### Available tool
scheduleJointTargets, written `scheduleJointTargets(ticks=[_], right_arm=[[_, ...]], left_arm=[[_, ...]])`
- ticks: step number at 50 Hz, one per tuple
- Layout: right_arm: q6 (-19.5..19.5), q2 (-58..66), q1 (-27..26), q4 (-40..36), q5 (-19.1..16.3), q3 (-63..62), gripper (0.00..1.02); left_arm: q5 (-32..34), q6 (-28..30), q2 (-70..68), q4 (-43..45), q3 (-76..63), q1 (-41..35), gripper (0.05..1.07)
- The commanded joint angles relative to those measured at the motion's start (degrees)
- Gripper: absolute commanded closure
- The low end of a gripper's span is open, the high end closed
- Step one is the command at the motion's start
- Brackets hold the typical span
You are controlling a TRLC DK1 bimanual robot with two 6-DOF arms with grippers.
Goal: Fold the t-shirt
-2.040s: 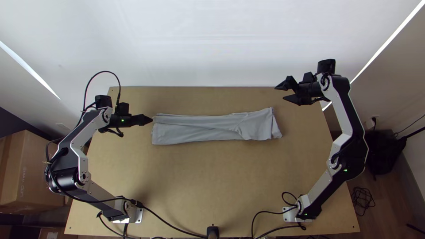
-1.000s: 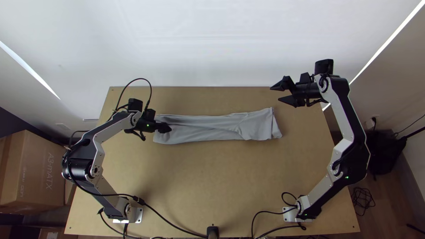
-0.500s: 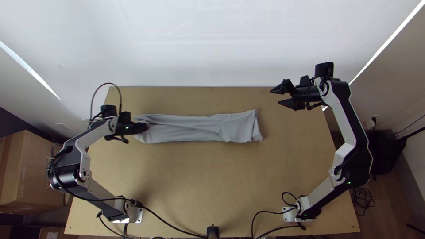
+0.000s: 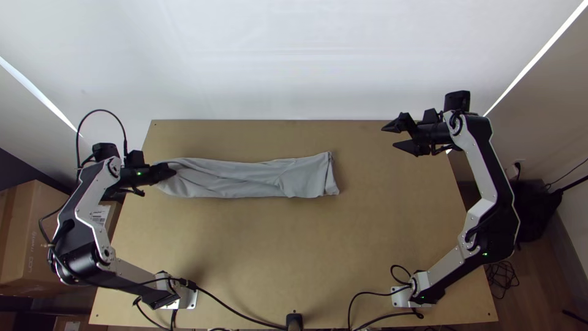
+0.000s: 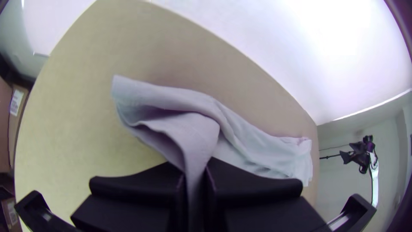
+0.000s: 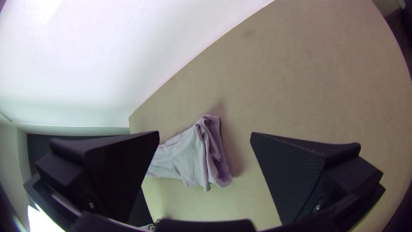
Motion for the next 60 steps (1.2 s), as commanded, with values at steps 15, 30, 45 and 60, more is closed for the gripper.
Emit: scheduleJointTargets(ticks=[15, 30, 45, 60], right_arm=[[-1.8, -4.0, -1.6, 0.1, 0.8, -5.4, 0.04], [-2.7, -6.5, -3.3, 0.2, 1.2, -9.1, 0.04], [-3.6, -9.7, -6.3, 0.6, 1.2, -13.3, 0.04], [-3.8, -12.7, -7.6, 1.9, 1.3, -17.5, 0.04]], left_arm=[[0.6, -11.8, -6.6, 0.4, 6.7, -22.3, 1.05], [-3.3, -18.7, -0.7, 2.5, 14.9, -38.1, 1.05], [-7.2, -20.9, 7.4, 2.8, 22.0, -48.2, 1.05], [-8.9, -22.6, 15.9, 3.0, 30.4, -54.5, 1.05]])
